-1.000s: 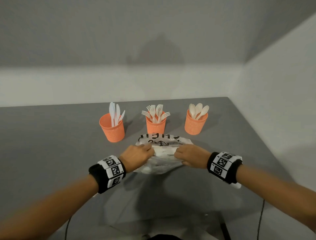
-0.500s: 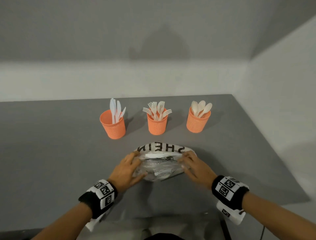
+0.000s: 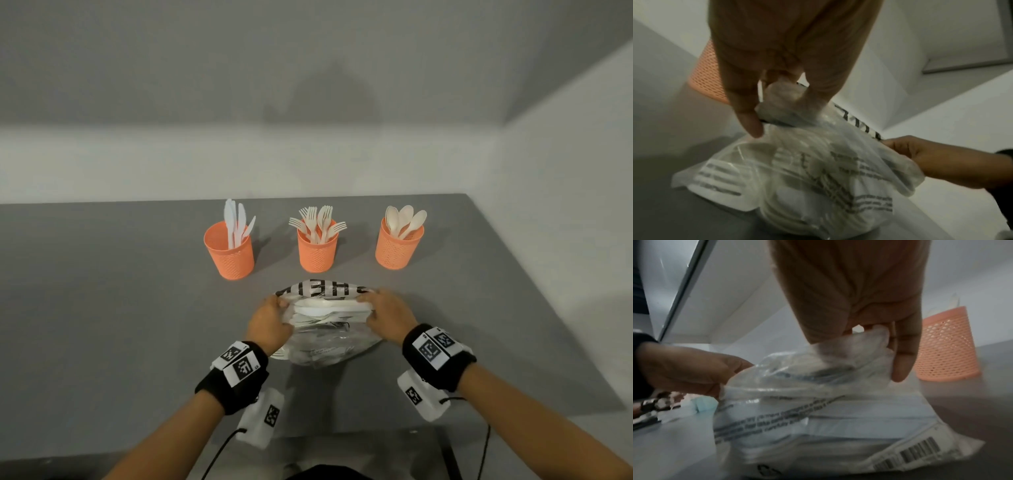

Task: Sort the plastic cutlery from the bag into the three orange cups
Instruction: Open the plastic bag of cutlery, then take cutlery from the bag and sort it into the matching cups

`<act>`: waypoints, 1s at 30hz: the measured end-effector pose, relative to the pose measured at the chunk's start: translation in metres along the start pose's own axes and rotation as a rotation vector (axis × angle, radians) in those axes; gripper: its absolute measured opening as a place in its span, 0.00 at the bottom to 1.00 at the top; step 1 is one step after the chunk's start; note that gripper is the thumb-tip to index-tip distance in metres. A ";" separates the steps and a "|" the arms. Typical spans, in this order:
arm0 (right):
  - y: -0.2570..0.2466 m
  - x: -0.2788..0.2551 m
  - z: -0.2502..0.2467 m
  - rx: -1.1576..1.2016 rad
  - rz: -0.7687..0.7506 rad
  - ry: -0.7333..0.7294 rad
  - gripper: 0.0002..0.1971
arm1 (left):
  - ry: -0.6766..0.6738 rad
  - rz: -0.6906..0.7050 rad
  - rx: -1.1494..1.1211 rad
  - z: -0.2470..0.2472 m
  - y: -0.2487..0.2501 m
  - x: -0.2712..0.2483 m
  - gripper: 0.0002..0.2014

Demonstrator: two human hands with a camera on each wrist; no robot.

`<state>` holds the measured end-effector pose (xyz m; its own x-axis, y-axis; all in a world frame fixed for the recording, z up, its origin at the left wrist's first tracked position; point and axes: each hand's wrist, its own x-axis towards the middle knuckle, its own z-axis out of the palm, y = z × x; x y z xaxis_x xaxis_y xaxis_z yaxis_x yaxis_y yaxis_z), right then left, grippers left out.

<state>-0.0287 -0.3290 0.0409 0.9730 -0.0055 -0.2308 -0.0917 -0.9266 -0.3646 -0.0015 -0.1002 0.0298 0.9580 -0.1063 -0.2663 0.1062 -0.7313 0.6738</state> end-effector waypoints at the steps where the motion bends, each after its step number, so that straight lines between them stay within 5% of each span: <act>1: 0.000 0.000 -0.001 0.053 -0.004 -0.022 0.26 | -0.009 0.043 0.000 -0.001 0.002 -0.001 0.21; 7: 0.009 -0.011 -0.025 0.367 -0.087 0.148 0.31 | 0.090 0.351 0.046 -0.014 0.018 0.000 0.33; 13: 0.015 -0.014 -0.017 0.085 -0.043 -0.061 0.32 | -0.045 0.214 0.125 -0.009 0.023 -0.001 0.32; 18: -0.027 -0.015 -0.027 -0.405 -0.248 0.403 0.16 | -0.097 0.226 0.129 -0.013 0.036 0.001 0.35; 20: -0.039 -0.009 -0.026 -0.309 -0.351 0.251 0.19 | -0.121 0.253 0.125 -0.017 0.041 0.001 0.35; 24: -0.042 0.017 -0.016 -0.233 -0.217 -0.191 0.38 | -0.167 0.274 0.123 -0.025 0.046 -0.001 0.36; 27: -0.037 0.031 -0.009 -0.320 -0.138 -0.300 0.43 | -0.197 0.272 0.105 -0.029 0.041 -0.002 0.35; 30: -0.035 0.040 -0.007 -0.364 -0.168 -0.263 0.33 | -0.229 0.260 0.038 -0.035 0.037 -0.001 0.33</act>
<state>0.0144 -0.2997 0.0507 0.8770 0.2076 -0.4334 0.1881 -0.9782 -0.0880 0.0108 -0.1032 0.0790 0.8665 -0.4378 -0.2399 -0.1479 -0.6841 0.7142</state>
